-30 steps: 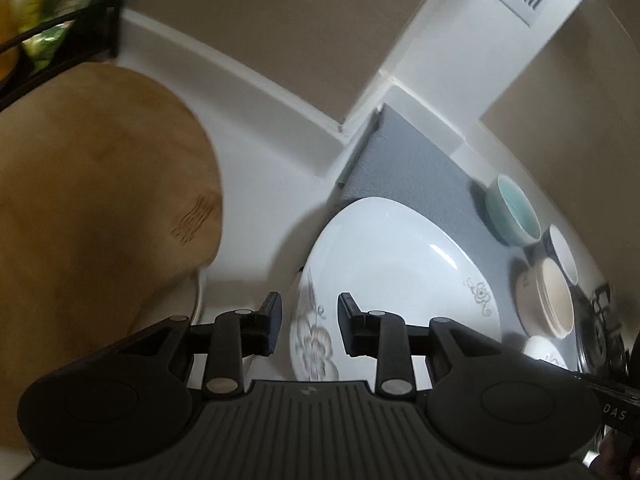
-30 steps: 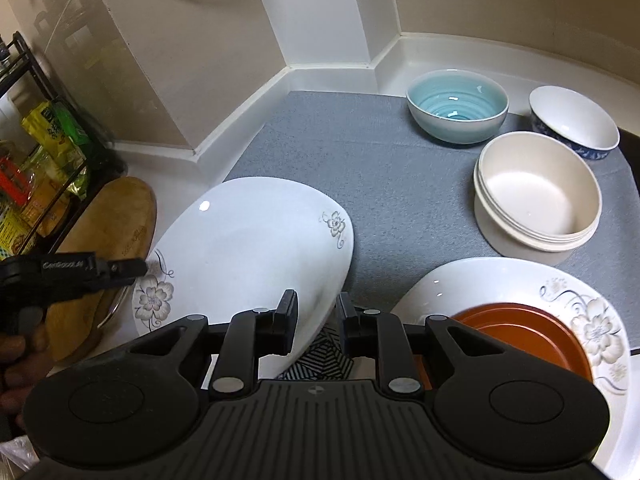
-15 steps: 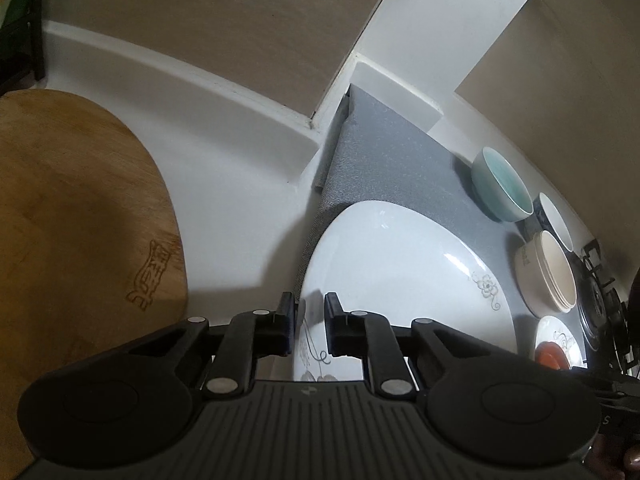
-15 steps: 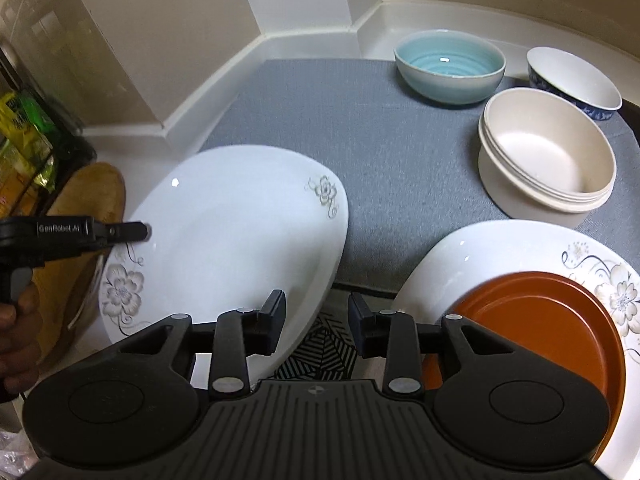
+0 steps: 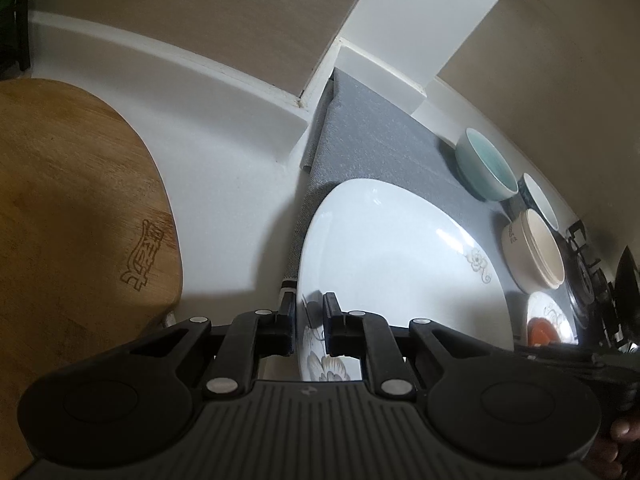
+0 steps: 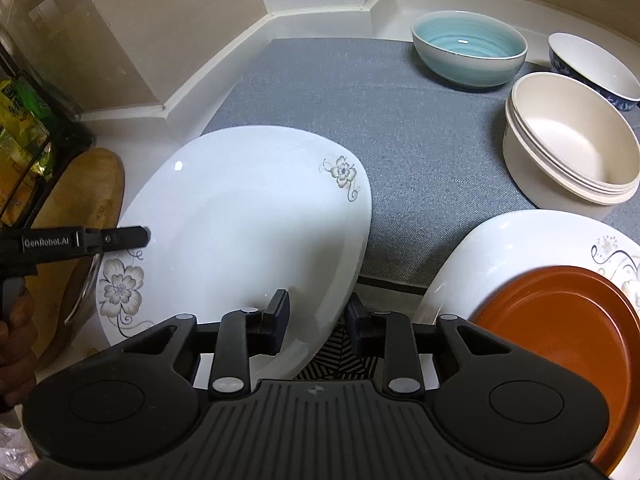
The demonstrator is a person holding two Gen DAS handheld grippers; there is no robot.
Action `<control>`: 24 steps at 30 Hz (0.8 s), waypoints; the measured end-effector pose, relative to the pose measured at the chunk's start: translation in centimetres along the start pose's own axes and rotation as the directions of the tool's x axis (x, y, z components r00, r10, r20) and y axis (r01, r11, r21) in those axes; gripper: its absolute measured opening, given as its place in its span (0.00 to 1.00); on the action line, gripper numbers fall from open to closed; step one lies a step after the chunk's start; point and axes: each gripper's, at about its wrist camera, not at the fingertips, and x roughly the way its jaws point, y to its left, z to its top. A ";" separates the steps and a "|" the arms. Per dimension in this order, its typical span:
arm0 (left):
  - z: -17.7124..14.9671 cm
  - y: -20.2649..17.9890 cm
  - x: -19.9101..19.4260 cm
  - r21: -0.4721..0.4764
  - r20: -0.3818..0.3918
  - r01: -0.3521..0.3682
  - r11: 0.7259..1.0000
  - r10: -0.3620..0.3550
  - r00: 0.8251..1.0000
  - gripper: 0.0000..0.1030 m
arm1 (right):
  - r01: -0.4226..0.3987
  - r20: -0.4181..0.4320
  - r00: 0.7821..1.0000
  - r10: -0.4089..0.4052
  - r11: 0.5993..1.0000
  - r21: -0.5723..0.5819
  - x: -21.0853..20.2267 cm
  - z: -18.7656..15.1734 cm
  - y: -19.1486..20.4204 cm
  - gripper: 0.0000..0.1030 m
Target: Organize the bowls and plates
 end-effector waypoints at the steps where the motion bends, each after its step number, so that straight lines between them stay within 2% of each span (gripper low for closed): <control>1: 0.2 0.0 0.1 -0.006 0.000 0.001 1.000 -0.001 1.000 0.14 | 0.000 -0.002 1.000 0.000 1.000 -0.004 0.1 0.0 0.0 0.31; 6: 0.4 -0.3 0.6 -0.005 0.021 -0.007 1.000 0.007 1.000 0.15 | -0.001 -0.009 1.000 0.001 1.000 0.006 0.6 0.5 -0.2 0.31; 11: -0.2 -0.8 0.0 0.015 0.009 -0.022 1.000 0.022 1.000 0.15 | 0.015 -0.008 1.000 -0.014 1.000 0.022 0.9 0.7 -0.2 0.31; 16: -1.2 -0.5 -0.8 0.014 0.000 -0.009 1.000 0.009 1.000 0.15 | 0.028 -0.008 1.000 -0.027 0.999 0.016 0.8 0.6 0.0 0.31; 24: -0.8 -0.2 -0.2 -0.005 0.010 0.010 1.000 -0.010 1.000 0.15 | 0.016 -0.022 1.000 -0.016 1.000 0.010 1.0 1.1 0.0 0.31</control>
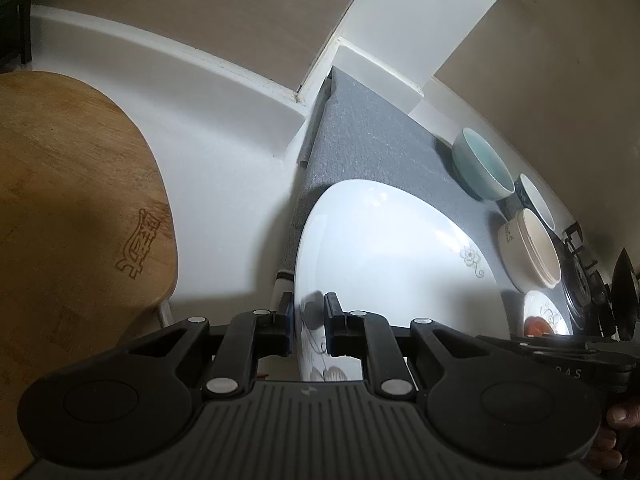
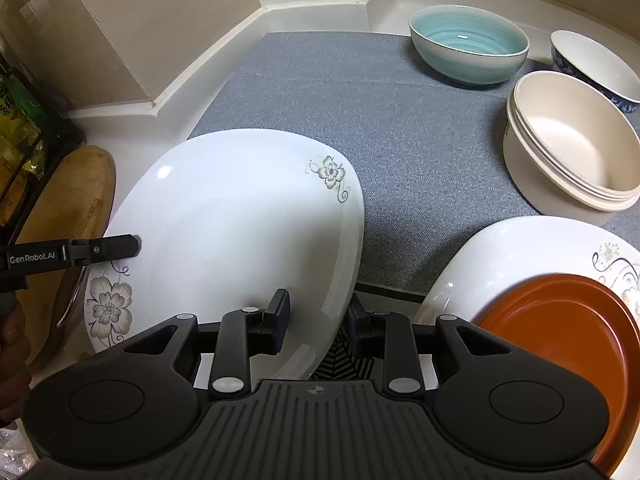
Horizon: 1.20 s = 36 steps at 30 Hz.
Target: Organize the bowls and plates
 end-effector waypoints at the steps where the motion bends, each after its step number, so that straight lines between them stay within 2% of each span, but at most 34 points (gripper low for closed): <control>1: 0.1 0.0 0.1 -0.003 0.002 0.003 1.000 -0.003 1.000 0.15 | 0.000 0.000 1.000 0.000 1.000 0.002 0.0 0.0 0.0 0.31; 14: -0.7 -0.2 -0.7 0.015 -0.030 0.005 1.000 -0.004 1.000 0.15 | 0.017 0.007 1.000 -0.017 1.000 0.001 -0.2 -0.1 0.2 0.31; 25: -0.1 0.2 -0.1 -0.005 -0.017 0.020 1.000 -0.020 1.000 0.15 | 0.020 0.015 1.000 -0.020 1.000 0.001 -0.1 -0.2 0.3 0.31; 36: -0.2 -0.2 -0.3 0.011 -0.015 0.003 1.000 -0.003 1.000 0.15 | 0.025 0.025 0.999 -0.025 1.000 0.009 -0.3 -0.3 0.5 0.30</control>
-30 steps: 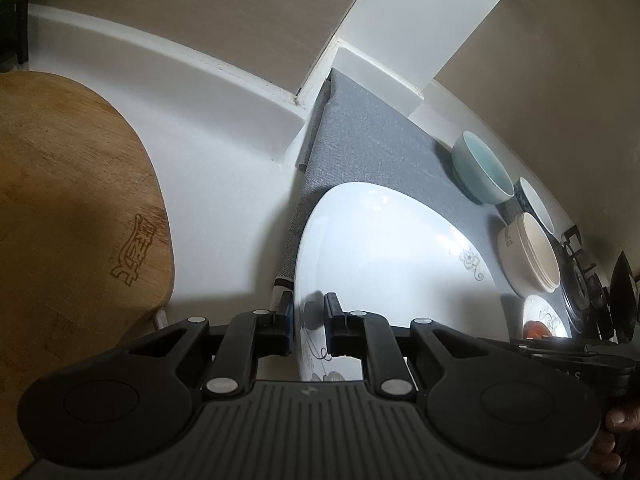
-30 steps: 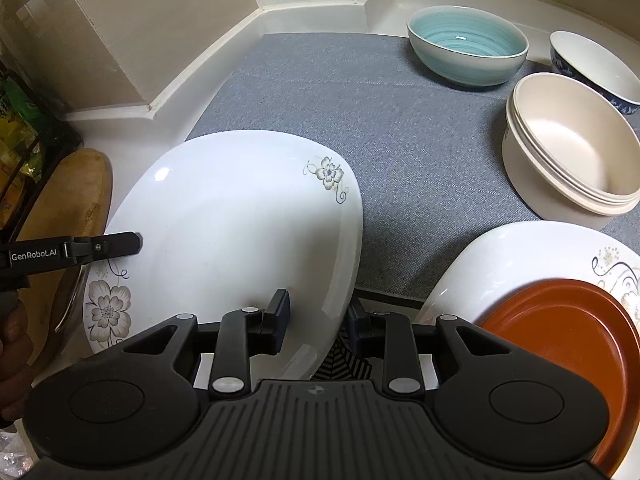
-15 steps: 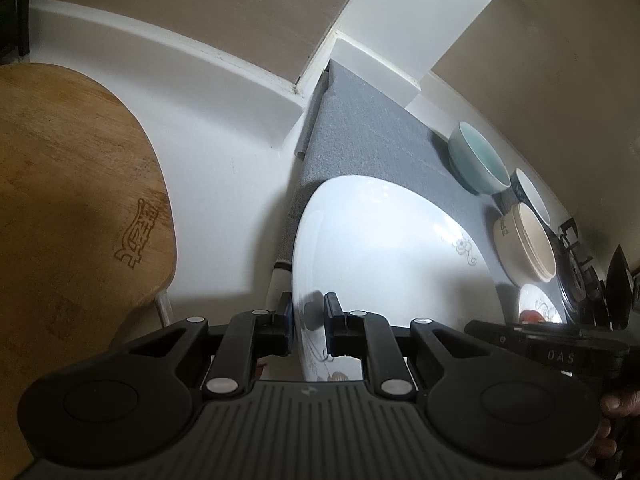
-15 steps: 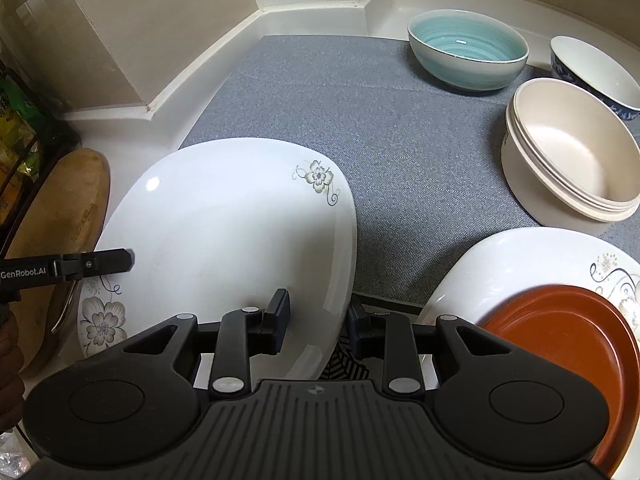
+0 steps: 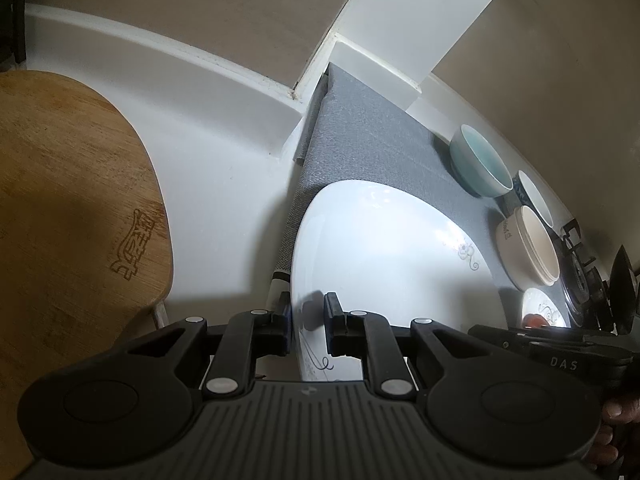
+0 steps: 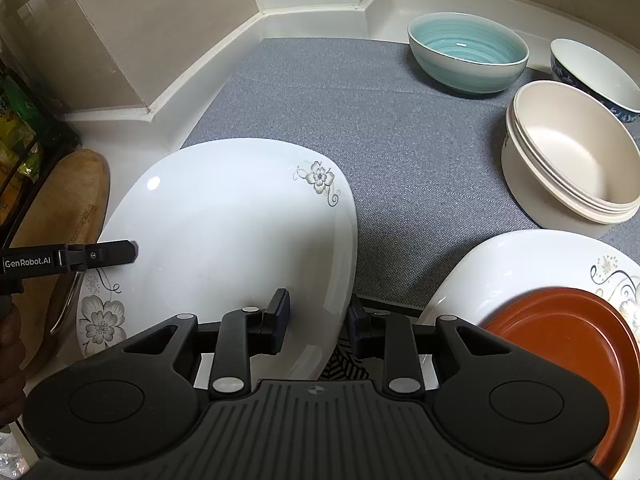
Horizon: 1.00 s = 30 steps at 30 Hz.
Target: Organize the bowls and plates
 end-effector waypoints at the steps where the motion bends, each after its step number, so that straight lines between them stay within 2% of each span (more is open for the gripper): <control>1: 0.0 -0.1 0.0 0.000 -0.001 -0.002 1.000 0.002 1.000 0.15 | 0.000 0.003 1.000 0.000 1.000 0.006 0.0 0.0 -0.1 0.29; 15: 0.0 -0.7 -1.1 0.030 0.009 -0.002 1.000 0.001 1.000 0.15 | -0.012 0.054 0.999 0.011 1.000 0.022 -0.9 -0.2 -0.2 0.27; 30: -0.3 -4.1 -2.4 0.117 0.055 0.017 0.993 -0.023 0.998 0.16 | -0.008 0.151 0.989 0.001 0.999 0.042 -4.1 -1.4 -1.5 0.25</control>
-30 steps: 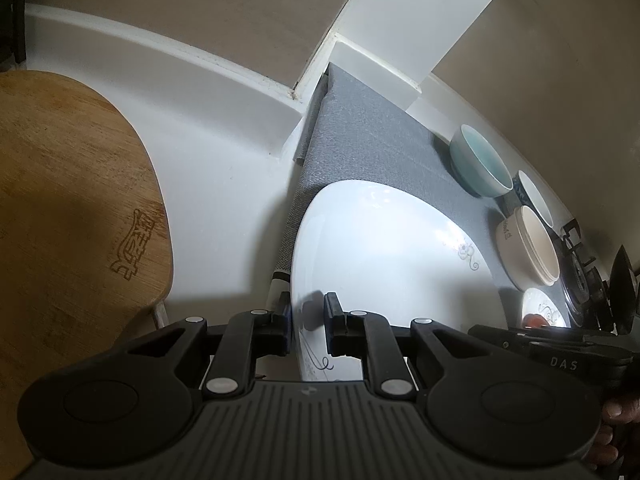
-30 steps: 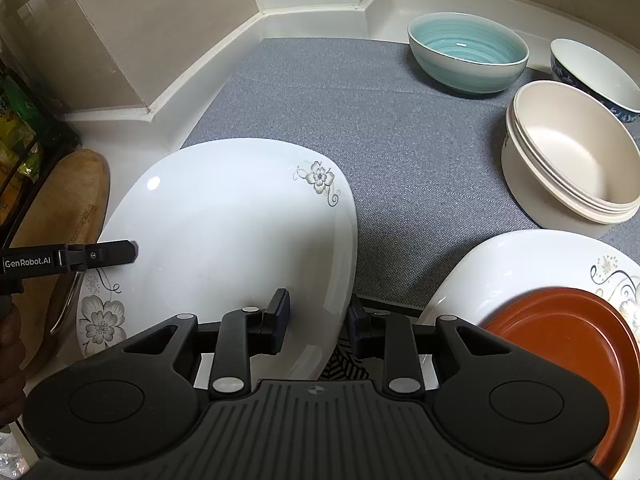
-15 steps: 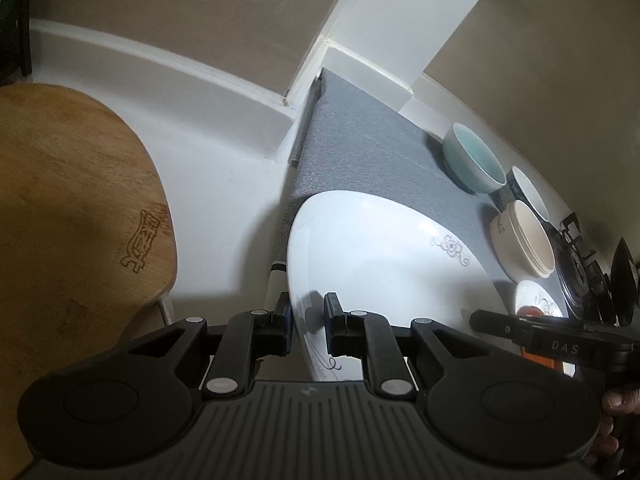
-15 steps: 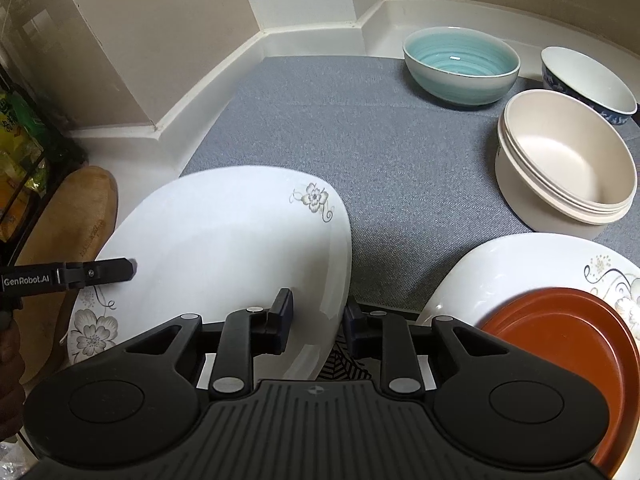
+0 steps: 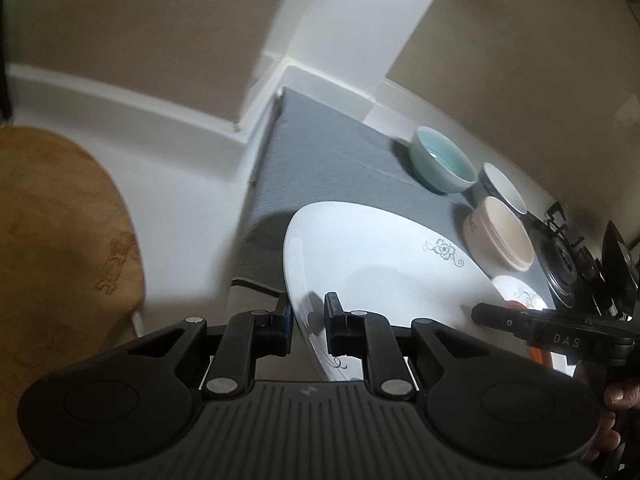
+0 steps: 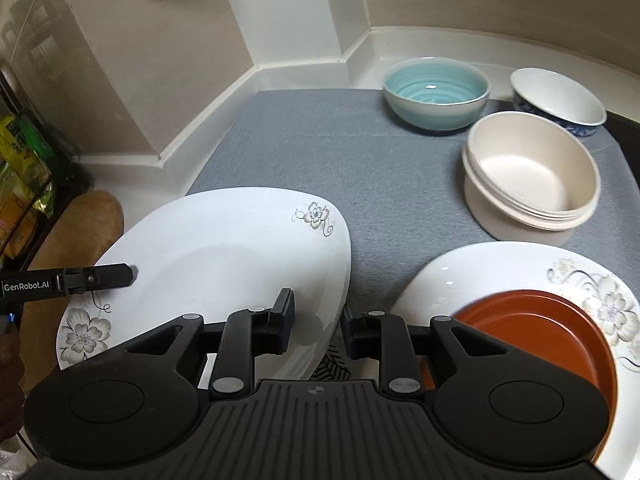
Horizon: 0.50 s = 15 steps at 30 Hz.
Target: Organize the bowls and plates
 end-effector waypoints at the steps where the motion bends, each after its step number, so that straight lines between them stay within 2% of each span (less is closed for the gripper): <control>1: 0.1 -0.5 -0.2 0.008 0.004 0.002 1.000 -0.002 1.000 0.16 | 0.002 0.010 1.000 -0.002 1.000 0.006 -0.4 -0.1 -0.3 0.25; 8: 0.0 -4.8 -0.7 0.086 0.026 0.025 0.996 -0.027 0.999 0.17 | 0.022 0.092 0.995 -0.028 0.998 0.056 -3.7 -1.0 -2.8 0.25; 15: -0.7 -9.9 0.8 0.162 0.017 0.095 0.982 -0.099 0.995 0.17 | 0.067 0.159 0.983 -0.090 0.988 0.142 -7.5 -2.8 -7.1 0.23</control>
